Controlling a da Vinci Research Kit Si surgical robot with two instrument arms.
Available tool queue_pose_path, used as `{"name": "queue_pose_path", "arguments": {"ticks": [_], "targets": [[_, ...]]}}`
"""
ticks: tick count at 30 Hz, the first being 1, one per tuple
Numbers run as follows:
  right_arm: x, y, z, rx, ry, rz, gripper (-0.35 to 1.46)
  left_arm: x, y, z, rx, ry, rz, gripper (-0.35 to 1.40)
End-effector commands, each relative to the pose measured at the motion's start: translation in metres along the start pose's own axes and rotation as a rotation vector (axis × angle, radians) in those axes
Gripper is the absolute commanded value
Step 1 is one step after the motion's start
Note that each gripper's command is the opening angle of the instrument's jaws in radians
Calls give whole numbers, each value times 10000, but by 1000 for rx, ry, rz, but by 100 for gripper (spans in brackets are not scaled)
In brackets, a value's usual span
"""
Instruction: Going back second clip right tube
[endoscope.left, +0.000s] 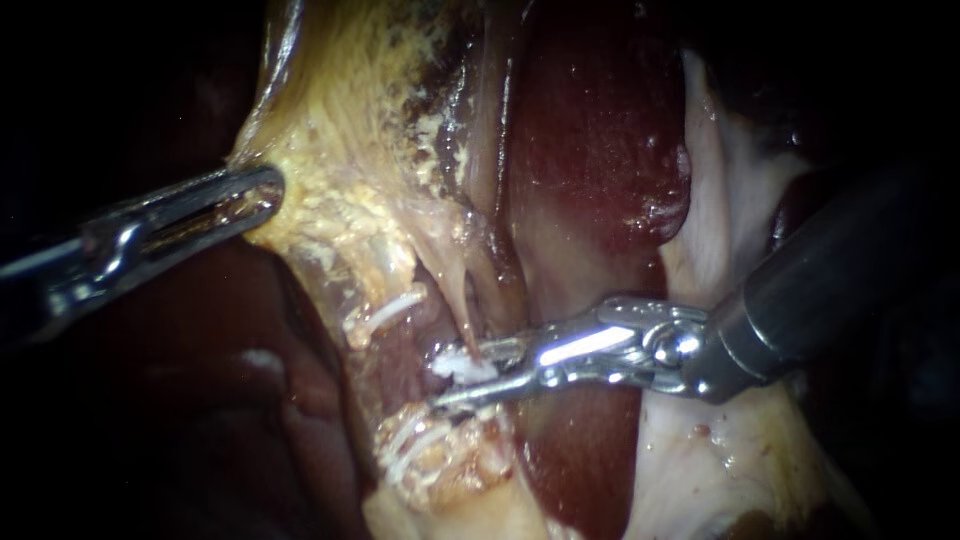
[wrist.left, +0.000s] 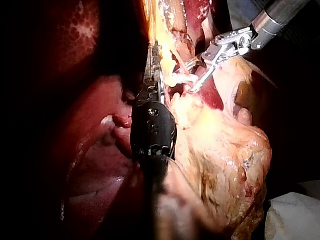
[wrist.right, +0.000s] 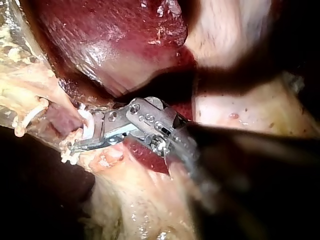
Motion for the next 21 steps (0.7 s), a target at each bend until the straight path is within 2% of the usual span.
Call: {"name": "queue_pose_path", "arguments": {"ticks": [1, 4, 9, 17, 21], "targets": [[-1, -3, 1, 1, 3, -26, 60, 0, 0, 0, 0, 0, 0, -35], [-2, -12, -1, 24, -8, -87, 60, 0, 0, 0, 0, 0, 0, -35], [-3, -24, -4, 42, -15, -137, 60, 0, 1, 0, 0, 0, 0, -35], [-5, -16, -6, 39, -14, -171, 60, 0, 0, 0, 0, 0, 0, -35], [-5, -13, 9, 36, -4, -173, 60, 0, -1, 0, -1, 0, 0, -35]]}}
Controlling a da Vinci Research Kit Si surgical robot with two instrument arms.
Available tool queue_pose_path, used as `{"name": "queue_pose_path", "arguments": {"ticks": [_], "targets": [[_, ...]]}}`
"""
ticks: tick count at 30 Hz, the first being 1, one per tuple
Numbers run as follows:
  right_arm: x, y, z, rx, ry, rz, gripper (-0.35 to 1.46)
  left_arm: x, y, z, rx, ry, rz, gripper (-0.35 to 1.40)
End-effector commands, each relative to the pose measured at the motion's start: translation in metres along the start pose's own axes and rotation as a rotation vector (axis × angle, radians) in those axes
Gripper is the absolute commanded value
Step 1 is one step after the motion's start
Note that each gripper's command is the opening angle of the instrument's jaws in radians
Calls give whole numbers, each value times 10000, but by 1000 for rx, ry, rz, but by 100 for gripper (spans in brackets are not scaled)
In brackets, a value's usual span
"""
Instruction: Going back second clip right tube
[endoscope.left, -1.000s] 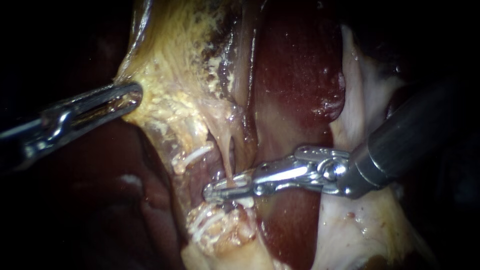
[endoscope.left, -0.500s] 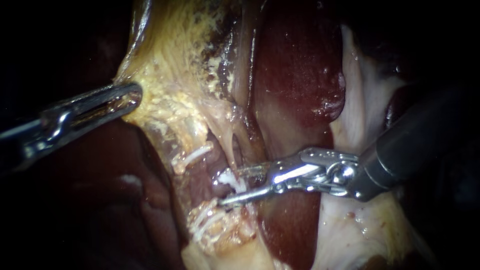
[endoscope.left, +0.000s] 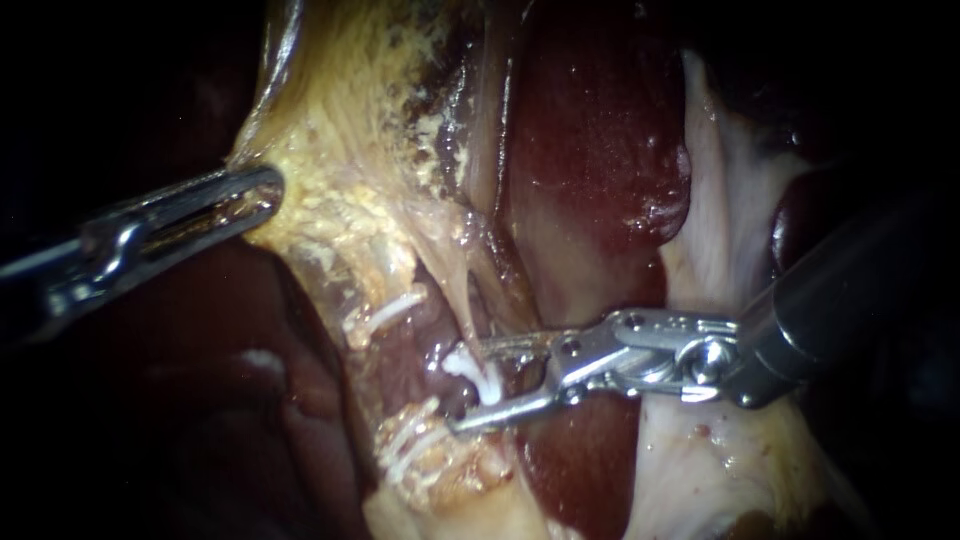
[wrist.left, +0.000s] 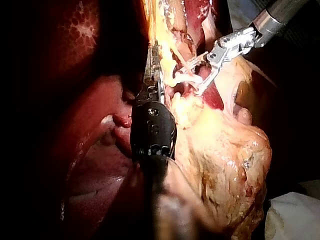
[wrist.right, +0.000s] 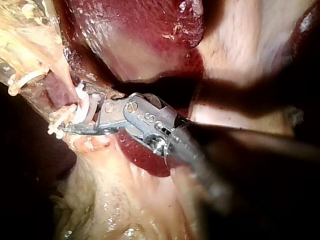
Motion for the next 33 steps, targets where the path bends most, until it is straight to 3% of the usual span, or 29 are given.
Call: {"name": "queue_pose_path", "arguments": {"ticks": [1, 7, 14, 17, 21, 25, 33], "targets": [[-1, 0, 7, -3, 6, 2, 60, 0, 0, 1, -1, 0, 0, -35], [-2, 22, 37, -59, 20, 2, 60, 1, -1, 1, -2, -1, -1, -35], [-2, 43, 6, -140, 43, 21, 60, 1, -2, 0, -3, -1, -1, -35], [0, 42, -9, -169, 49, 19, 60, 1, -2, 0, -3, -1, -1, -35], [2, 29, -22, -99, 29, -9, 60, 1, -2, 0, -3, -1, -1, -35], [10, 18, -38, -86, 21, -101, 60, 1, -2, -1, -3, -1, -1, -35], [22, 10, -71, -71, 11, -250, 60, 2, -2, 0, -3, -1, -1, -35]]}}
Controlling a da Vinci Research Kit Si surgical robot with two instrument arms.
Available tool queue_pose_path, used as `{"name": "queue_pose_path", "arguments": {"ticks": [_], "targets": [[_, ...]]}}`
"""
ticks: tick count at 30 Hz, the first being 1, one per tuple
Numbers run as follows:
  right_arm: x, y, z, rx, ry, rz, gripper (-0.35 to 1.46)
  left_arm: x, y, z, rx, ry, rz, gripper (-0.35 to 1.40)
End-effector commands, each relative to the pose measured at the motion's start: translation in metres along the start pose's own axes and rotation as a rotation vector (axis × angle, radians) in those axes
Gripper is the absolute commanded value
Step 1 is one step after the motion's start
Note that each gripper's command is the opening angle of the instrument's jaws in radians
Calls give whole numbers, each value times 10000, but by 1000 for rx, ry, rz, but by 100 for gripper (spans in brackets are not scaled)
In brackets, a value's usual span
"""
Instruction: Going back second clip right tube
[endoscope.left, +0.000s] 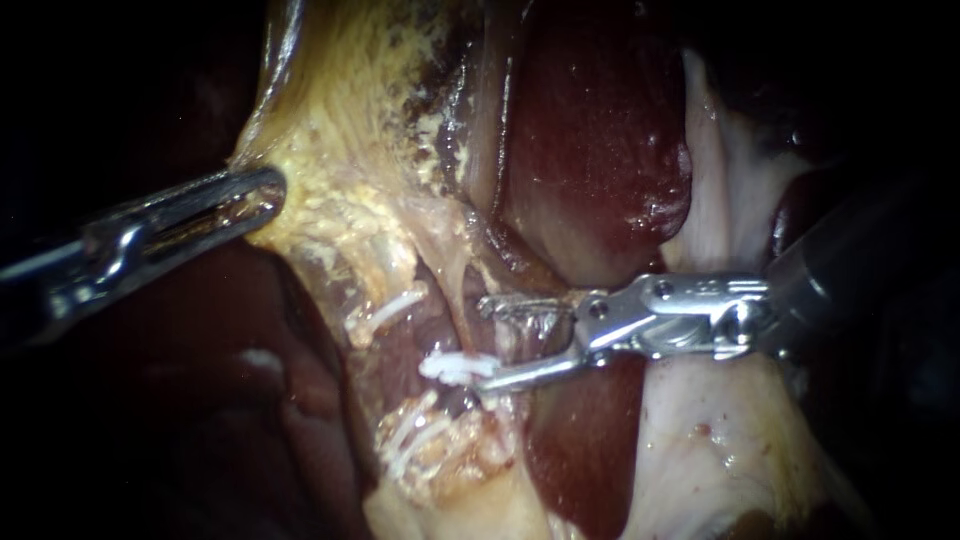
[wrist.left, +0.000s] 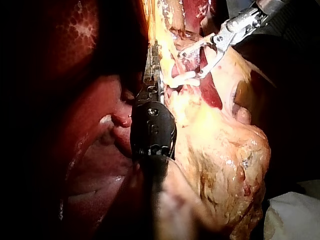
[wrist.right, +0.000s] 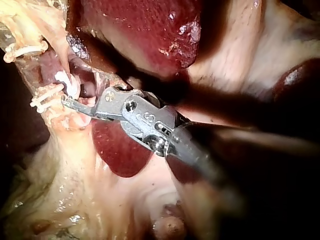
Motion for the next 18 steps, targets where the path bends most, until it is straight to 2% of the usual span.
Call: {"name": "queue_pose_path", "arguments": {"ticks": [1, 7, 11, 14, 18], "targets": [[1, 0, -3, 2, 0, -19, 60, 0, 0, 0, 0, 0, 1, -35], [9, -4, -21, 12, 2, -145, 60, 2, 0, 1, -1, -1, 1, -35], [23, -3, -38, 20, 21, -212, 60, 5, 0, 5, -5, -4, 2, -35], [35, -1, -51, 16, 42, -238, 60, 7, 0, 8, -3, -5, 2, -35], [45, 0, -67, -1, 42, -241, 60, 10, 0, 11, -2, -6, 3, -35]]}}
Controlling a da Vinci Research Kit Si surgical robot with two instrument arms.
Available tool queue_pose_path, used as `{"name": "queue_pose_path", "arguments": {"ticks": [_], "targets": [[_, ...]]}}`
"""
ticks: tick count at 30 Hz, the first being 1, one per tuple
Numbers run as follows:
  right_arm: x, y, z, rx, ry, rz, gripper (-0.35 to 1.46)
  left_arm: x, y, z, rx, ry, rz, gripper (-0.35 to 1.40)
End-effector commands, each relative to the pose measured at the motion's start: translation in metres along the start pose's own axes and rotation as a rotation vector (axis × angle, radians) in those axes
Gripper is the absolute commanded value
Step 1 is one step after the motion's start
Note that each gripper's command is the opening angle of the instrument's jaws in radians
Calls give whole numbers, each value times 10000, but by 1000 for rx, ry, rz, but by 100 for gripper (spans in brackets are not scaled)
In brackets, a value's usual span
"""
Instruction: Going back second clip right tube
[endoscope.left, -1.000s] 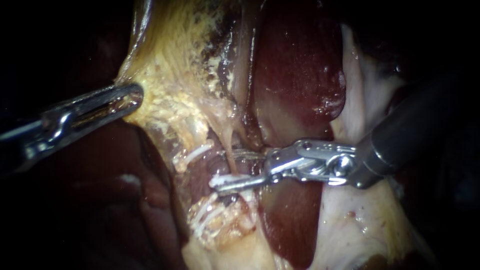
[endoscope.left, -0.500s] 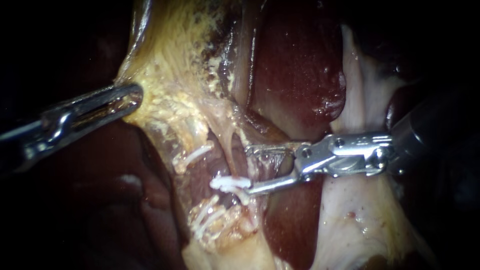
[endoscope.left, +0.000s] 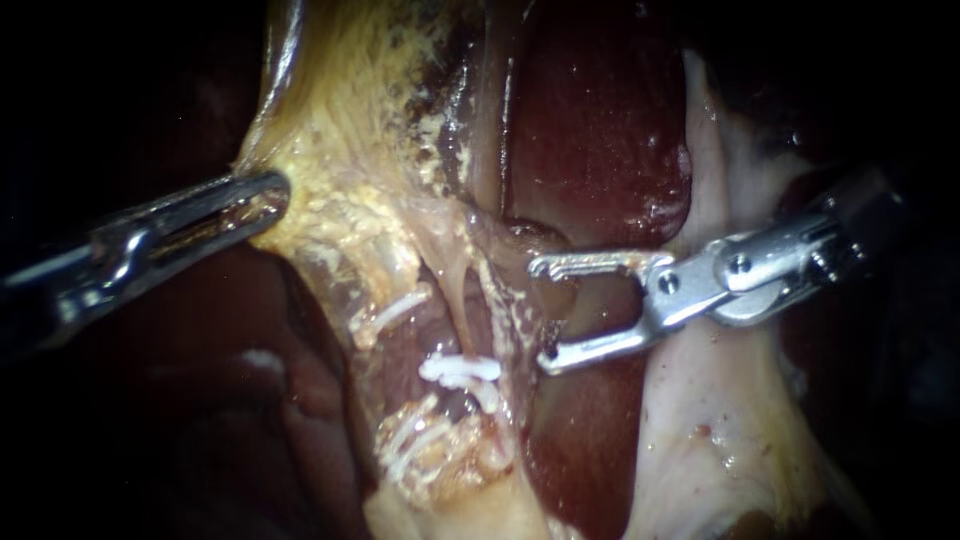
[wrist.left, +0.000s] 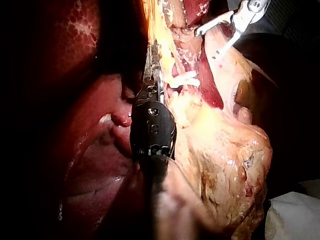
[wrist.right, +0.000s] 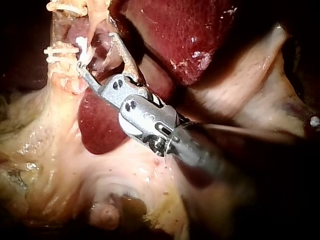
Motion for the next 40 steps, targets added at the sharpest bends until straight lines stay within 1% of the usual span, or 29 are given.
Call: {"name": "queue_pose_path", "arguments": {"ticks": [1, 6, 8, 11, 12, 15, 17, 20, 22, 25, 29, 40], "targets": [[1, 0, -2, -2, -1, 4, 60, 1, 0, 1, 3, 1, 1, -35], [0, -1, -1, -3, -1, 2, 60, 3, 0, 5, 5, 0, 1, -35], [-2, -3, 0, -2, -2, 1, 60, 8, 0, 11, 10, -4, 3, -35], [-3, -4, 1, -5, -3, 0, 60, 20, 4, 30, 21, 9, 9, -35], [-3, -4, 1, -5, -3, 0, 60, 26, 4, 39, 27, 17, 12, -35], [-3, -4, 1, -2, -2, 0, 60, 40, 1, 62, 37, 37, 19, -35], [-3, -4, 0, -2, -2, -1, 60, 50, -5, 81, 43, 52, 22, -35], [-3, -5, -1, -1, -1, -1, 60, 62, -15, 107, 53, 64, 26, -35], [-3, -5, -2, -1, -1, -1, 60, 66, -23, 123, 55, 67, 27, -35], [-3, -5, -3, -1, -1, -1, 60, 68, -32, 139, 59, 66, 27, -35], [-3, -5, -4, 0, -1, 0, 60, 67, -38, 147, 61, 66, 21, -35], [-2, -5, -5, 0, 2, 0, 60, 67, -37, 148, 62, 67, 22, -35]]}}
